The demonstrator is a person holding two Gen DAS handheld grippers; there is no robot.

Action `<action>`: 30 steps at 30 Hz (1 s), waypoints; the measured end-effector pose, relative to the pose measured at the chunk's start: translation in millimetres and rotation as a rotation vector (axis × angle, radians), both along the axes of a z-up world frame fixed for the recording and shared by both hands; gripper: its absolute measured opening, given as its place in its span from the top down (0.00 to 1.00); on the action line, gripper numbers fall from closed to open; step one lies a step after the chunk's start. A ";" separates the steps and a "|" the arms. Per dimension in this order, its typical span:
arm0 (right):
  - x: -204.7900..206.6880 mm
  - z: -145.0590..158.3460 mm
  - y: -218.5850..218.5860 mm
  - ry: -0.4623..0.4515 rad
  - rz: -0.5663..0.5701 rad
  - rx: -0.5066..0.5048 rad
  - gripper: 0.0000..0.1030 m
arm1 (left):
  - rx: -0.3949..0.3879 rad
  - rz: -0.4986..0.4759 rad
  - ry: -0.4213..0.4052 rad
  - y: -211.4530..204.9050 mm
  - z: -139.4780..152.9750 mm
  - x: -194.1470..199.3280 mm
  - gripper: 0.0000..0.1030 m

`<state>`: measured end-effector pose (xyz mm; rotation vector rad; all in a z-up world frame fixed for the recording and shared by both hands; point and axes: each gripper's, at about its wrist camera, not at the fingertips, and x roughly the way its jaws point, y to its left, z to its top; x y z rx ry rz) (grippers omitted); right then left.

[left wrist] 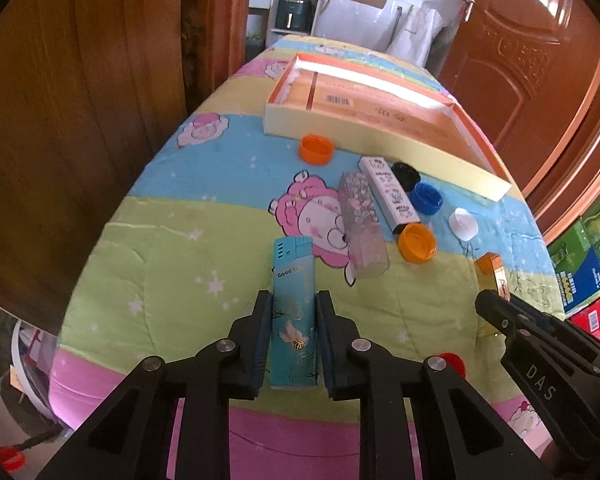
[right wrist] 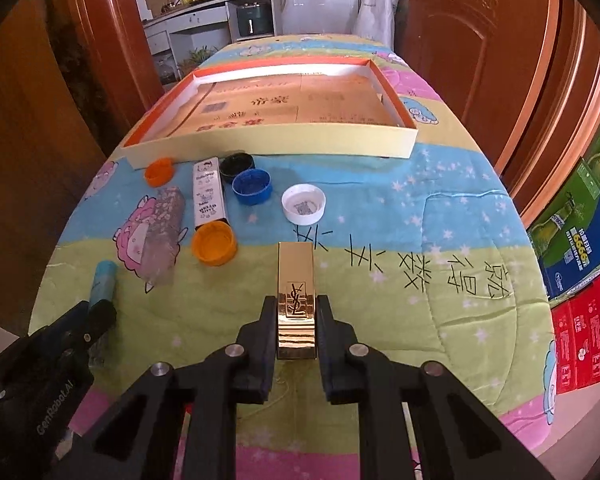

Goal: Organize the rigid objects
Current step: 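Carry the gold lipstick and teal lighter with both tools into the GOLDENLEAF box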

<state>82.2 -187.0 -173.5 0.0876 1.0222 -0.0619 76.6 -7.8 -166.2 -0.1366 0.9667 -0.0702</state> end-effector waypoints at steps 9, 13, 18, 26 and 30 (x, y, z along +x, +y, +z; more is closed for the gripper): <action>-3.0 15.3 -3.7 -0.031 -0.001 0.010 0.82 | 0.017 -0.034 -0.062 -7.3 26.1 0.1 0.79; -1.8 22.4 -3.3 -0.045 0.003 0.011 0.82 | 0.022 -0.047 -0.082 -11.6 35.5 0.8 0.79; 0.4 32.8 -4.4 -0.067 0.000 0.006 0.82 | 0.032 -0.067 -0.103 -16.6 45.8 6.5 0.79; 3.8 46.6 -8.2 -0.083 -0.006 0.011 0.82 | 0.045 -0.082 -0.122 -19.6 59.2 15.5 0.78; 3.6 53.8 -6.9 -0.090 0.005 0.013 0.82 | 0.048 -0.086 -0.128 -20.1 64.7 19.0 0.79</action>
